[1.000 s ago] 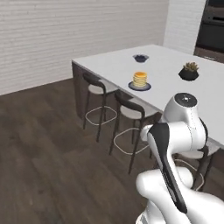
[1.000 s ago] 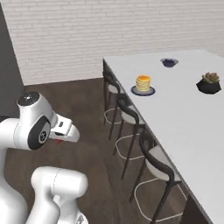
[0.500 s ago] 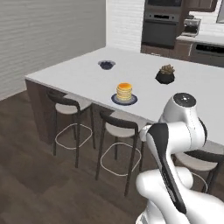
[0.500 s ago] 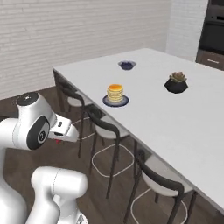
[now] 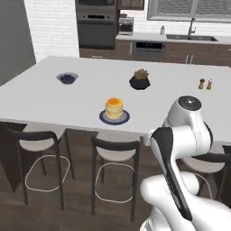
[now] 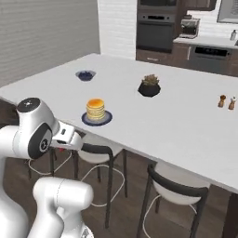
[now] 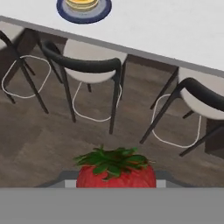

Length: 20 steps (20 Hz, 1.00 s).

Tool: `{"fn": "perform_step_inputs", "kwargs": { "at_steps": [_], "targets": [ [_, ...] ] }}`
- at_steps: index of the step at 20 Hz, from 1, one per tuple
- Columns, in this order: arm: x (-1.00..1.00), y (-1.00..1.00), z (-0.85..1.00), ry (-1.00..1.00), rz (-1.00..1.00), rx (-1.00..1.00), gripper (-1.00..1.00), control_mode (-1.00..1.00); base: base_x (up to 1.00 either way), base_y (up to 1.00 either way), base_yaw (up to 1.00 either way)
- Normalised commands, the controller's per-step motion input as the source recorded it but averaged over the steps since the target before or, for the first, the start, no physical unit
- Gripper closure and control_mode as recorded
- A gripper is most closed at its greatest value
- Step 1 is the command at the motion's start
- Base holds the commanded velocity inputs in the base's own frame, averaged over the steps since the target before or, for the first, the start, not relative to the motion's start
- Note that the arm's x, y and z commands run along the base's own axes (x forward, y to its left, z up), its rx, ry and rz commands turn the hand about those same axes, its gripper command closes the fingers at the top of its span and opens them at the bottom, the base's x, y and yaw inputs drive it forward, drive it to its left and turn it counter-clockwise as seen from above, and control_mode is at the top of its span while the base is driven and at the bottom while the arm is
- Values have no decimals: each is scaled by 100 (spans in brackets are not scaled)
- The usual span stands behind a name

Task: Take the strawberry from the fridge and place it on top of the pancake, located on the dining counter.

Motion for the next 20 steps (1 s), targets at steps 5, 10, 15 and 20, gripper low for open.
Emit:
{"fn": "perform_step_inputs", "kwargs": {
  "at_steps": [5, 10, 15, 20],
  "targets": [
    [0, 0, 0, 0, 0, 0, 100, 100, 55, 60, -73],
    [0, 0, 0, 0, 0, 0, 100, 100, 61, 97, -47],
    [0, 0, 0, 0, 0, 0, 100, 100, 45, 89, -19],
    [0, 0, 0, 0, 0, 0, 100, 100, 57, 45, -10]
  ]
}}
